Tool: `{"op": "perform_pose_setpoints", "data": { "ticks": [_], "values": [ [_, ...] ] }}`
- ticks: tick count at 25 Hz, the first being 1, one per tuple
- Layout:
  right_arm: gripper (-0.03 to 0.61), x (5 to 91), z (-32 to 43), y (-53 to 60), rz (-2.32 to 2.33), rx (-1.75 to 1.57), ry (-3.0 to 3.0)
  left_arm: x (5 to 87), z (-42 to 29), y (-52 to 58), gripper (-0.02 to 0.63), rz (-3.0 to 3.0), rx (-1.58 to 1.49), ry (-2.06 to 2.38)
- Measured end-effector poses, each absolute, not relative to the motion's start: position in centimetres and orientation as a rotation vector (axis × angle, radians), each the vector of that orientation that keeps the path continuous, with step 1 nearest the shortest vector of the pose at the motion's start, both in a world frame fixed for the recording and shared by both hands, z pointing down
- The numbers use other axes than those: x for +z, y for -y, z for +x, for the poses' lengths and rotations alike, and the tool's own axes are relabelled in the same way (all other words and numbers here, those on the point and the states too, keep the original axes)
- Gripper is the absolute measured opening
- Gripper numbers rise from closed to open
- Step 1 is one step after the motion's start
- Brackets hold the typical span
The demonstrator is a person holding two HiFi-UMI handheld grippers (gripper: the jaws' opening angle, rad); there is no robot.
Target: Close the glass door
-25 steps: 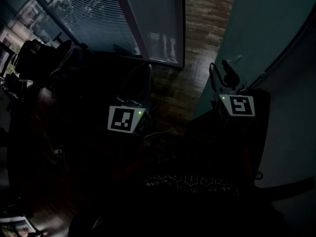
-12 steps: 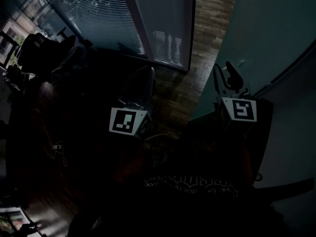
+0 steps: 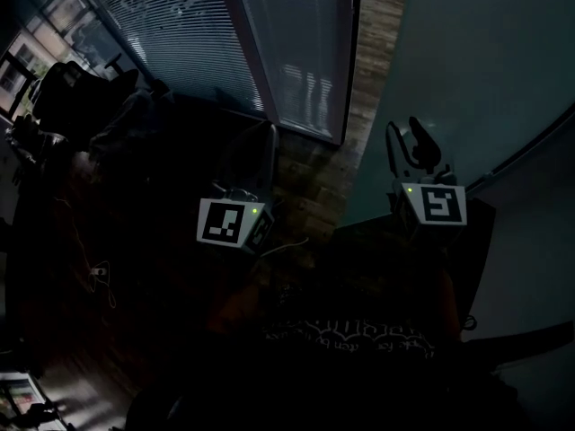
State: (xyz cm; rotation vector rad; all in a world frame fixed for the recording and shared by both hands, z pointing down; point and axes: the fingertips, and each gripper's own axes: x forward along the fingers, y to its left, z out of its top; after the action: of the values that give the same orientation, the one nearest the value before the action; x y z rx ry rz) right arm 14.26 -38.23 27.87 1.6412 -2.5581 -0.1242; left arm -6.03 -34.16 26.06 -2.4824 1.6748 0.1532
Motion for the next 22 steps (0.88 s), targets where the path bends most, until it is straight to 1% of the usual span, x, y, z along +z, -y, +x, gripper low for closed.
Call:
{"op": "perform_pose_setpoints", "data": {
  "ticks": [8,14,22],
  "values": [
    [0.15,28.2,13.9,40.4,1.687,-0.089,2.545,26.6,-6.8,36.2,0.002,-2.473,0.175,-1.692],
    [0.15,27.8,12.2,44.0,1.743,-0.088,2.503,26.0,-9.9,41.1,0.002,-2.493,0.194,-1.656],
    [0.15,27.8,11.3,48.7,1.851,-0.085,2.455,25.0,-11.9,47.6,0.002,-2.522,0.192,-1.543]
  ]
}}
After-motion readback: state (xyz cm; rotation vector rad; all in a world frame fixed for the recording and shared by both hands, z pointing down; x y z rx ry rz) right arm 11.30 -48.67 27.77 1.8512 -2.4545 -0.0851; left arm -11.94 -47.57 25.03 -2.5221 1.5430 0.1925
